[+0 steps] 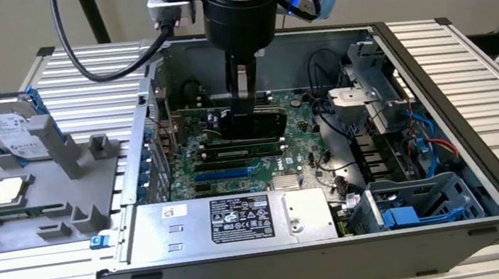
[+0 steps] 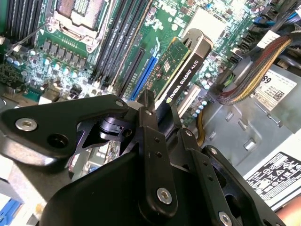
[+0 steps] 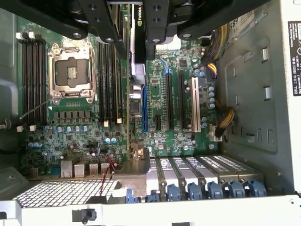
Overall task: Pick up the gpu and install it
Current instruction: 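Insert the gpu into the slot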
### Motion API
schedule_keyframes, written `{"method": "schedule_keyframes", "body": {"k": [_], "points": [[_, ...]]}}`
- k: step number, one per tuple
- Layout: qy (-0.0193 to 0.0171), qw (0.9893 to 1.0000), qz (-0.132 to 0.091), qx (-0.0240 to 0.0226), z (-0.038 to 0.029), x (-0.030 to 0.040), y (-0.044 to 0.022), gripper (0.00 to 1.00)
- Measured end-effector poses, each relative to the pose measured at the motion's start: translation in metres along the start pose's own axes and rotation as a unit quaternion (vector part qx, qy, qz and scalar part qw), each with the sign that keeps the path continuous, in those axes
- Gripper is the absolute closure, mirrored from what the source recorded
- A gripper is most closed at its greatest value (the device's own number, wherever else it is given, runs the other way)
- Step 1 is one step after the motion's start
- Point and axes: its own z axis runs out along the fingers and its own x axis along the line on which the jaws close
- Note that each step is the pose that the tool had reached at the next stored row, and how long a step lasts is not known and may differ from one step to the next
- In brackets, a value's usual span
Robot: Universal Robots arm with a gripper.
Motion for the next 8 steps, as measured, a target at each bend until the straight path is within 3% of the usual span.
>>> {"method": "schedule_keyframes", "body": {"k": [8], "points": [[-0.0001, 1.0, 0.0, 0.0, 0.0033, 0.0, 0.0, 1.0]]}}
